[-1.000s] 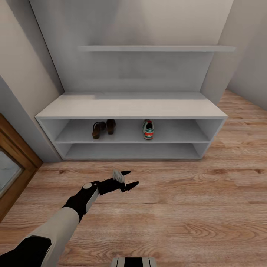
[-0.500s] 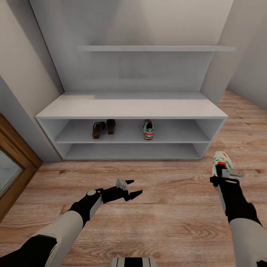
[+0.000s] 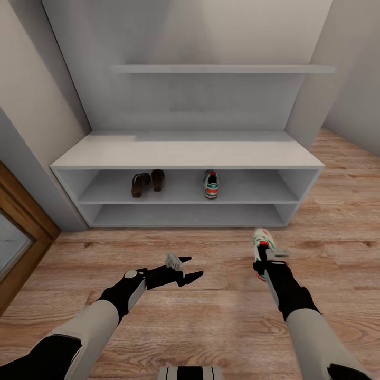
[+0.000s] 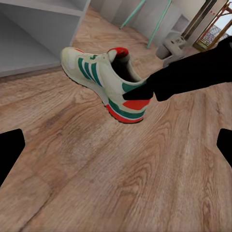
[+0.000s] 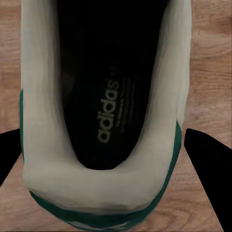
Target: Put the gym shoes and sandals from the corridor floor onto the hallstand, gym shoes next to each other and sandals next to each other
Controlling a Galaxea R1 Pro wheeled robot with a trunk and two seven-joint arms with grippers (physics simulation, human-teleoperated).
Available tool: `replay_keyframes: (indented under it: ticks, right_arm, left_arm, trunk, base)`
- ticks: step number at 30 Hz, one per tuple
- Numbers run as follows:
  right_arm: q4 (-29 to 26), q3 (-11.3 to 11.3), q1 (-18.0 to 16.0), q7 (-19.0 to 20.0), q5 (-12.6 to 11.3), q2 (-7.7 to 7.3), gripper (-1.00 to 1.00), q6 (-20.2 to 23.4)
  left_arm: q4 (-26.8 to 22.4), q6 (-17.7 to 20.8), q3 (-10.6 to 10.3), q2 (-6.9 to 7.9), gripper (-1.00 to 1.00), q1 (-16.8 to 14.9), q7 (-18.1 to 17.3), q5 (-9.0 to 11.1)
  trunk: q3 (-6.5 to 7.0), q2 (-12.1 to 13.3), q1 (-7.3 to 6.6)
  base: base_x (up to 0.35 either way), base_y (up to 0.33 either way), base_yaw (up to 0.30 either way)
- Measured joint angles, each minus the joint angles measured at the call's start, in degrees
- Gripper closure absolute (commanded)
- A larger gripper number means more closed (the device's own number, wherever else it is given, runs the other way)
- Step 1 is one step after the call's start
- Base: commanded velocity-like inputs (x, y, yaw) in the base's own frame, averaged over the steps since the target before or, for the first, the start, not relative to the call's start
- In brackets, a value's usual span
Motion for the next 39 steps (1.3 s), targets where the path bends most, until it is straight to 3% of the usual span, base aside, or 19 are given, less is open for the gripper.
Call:
replay_keyframes:
  ticks: [11,15,17,18,21,23,39]
  right_arm:
    - [-2.2,0.3,-0.4,-0.1,0.2,1.26,1.00,-0.1]
    - [-3.1,4.7,-0.4,-0.3,0.0,1.39,1.00,-1.9]
    - [-3.1,6.6,-0.4,-0.4,0.0,1.40,1.00,-5.5]
    - [-2.9,7.3,-0.4,-0.4,0.0,1.40,1.00,-10.4]
    - [-0.9,7.8,-0.4,-0.4,-0.3,1.40,1.00,-18.0]
    - [-0.3,7.8,-0.4,-0.4,-0.3,1.38,1.00,-19.4]
    - [-0.2,8.0,-0.3,-0.5,-0.3,1.35,1.00,-20.3]
  left_arm:
    - [0.0,0.0,-0.1,-0.09,-1.00,0.0,-0.1,0.0]
    - [0.0,0.0,-0.1,-0.34,-1.00,0.0,0.0,0.1]
    - [0.0,0.0,-0.1,-0.61,-1.00,0.0,0.0,0.1]
    - [0.0,0.0,-0.1,-0.70,-1.00,0.0,0.0,0.1]
    - [0.0,0.0,-0.1,-0.78,-1.00,0.0,0.0,0.1]
    - [0.0,0.0,-0.1,-0.79,-1.00,0.0,0.0,0.1]
    - [0.5,0.0,-0.1,-0.80,-1.00,0.0,0.0,0.1]
  trunk:
    - [0.00,0.0,0.00]
    - [0.00,0.0,0.00]
    - [0.00,0.0,0.00]
    - [0.00,0.0,-0.01]
    - [0.00,0.0,0.00]
    - [0.00,0.0,0.00]
    - [0.00,0.0,0.00]
  base:
    - [0.000,0.000,0.000]
    - [0.000,0.000,0.000]
    - [0.000,0.000,0.000]
    - [0.000,0.000,0.000]
    - [0.000,0.000,0.000]
    - [0.000,0.000,0.000]
    - [0.000,0.000,0.000]
